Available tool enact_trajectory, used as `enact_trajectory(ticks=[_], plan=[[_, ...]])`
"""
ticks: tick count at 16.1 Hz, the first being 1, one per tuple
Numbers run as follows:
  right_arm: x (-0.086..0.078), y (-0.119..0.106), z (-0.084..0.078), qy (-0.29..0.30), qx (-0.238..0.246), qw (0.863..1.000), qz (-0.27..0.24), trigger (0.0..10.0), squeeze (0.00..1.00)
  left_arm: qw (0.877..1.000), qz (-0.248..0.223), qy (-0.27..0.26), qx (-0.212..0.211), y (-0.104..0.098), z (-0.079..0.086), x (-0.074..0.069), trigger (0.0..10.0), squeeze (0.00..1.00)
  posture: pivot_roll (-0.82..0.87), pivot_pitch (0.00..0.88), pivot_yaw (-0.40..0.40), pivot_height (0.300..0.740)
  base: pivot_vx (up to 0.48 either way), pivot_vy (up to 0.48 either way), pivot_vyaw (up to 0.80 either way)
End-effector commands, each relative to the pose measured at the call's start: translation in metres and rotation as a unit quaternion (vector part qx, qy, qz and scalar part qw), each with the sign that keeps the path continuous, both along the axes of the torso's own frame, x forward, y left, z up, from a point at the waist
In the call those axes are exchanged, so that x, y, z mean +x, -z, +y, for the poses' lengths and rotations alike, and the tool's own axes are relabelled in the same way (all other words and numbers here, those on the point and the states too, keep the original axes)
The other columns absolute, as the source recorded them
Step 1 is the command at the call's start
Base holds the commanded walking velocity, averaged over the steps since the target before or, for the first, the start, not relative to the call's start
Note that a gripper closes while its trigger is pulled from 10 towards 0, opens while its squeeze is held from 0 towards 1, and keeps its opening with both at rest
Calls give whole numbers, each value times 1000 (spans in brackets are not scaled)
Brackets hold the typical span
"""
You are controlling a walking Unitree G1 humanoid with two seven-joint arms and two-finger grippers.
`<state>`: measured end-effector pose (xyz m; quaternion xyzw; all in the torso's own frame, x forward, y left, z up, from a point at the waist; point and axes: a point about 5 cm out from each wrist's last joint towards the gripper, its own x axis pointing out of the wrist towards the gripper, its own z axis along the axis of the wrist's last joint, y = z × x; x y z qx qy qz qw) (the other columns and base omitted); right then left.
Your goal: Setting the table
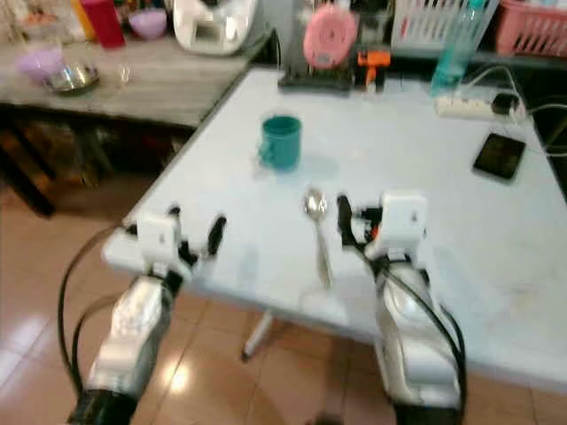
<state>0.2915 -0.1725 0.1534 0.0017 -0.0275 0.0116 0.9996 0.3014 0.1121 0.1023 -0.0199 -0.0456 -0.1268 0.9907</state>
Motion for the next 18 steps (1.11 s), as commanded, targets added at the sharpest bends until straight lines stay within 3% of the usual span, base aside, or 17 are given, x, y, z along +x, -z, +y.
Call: enact_trajectory(ticks=[1, 6, 12, 13, 14, 18], plan=[[0, -2, -1, 0, 0, 1000, -2, 10000, 0, 1000, 4, 15, 2, 2, -3, -1, 10000, 0, -270, 77, 33, 740, 0, 0, 0], [3, 2, 6, -29, -1, 1000, 12, 10000, 0, 998, -3, 56, 33, 7, 0, -3, 10000, 0, -262, 79, 31, 740, 0, 0, 0], [22, 20, 27, -99, -17, 991, 87, 10000, 0, 981, -24, 185, 55, 6, -5, -22, 10000, 0, -239, 106, 47, 740, 0, 0, 0], [24, 18, 28, -98, -20, 992, 78, 10000, 0, 979, -24, 193, 56, 6, -5, -24, 10000, 0, -232, 114, 51, 740, 0, 0, 0], [32, 21, 33, -99, -7, 991, 89, 10000, 0, 973, -29, 223, 58, 3, -4, -29, 10000, 0, -225, 126, 57, 740, 0, 0, 0], [42, 23, 47, -103, 22, 989, 104, 10000, 0, 965, -35, 252, 67, 1, -4, -33, 10000, 0, -217, 125, 62, 740, 0, 0, 0]])
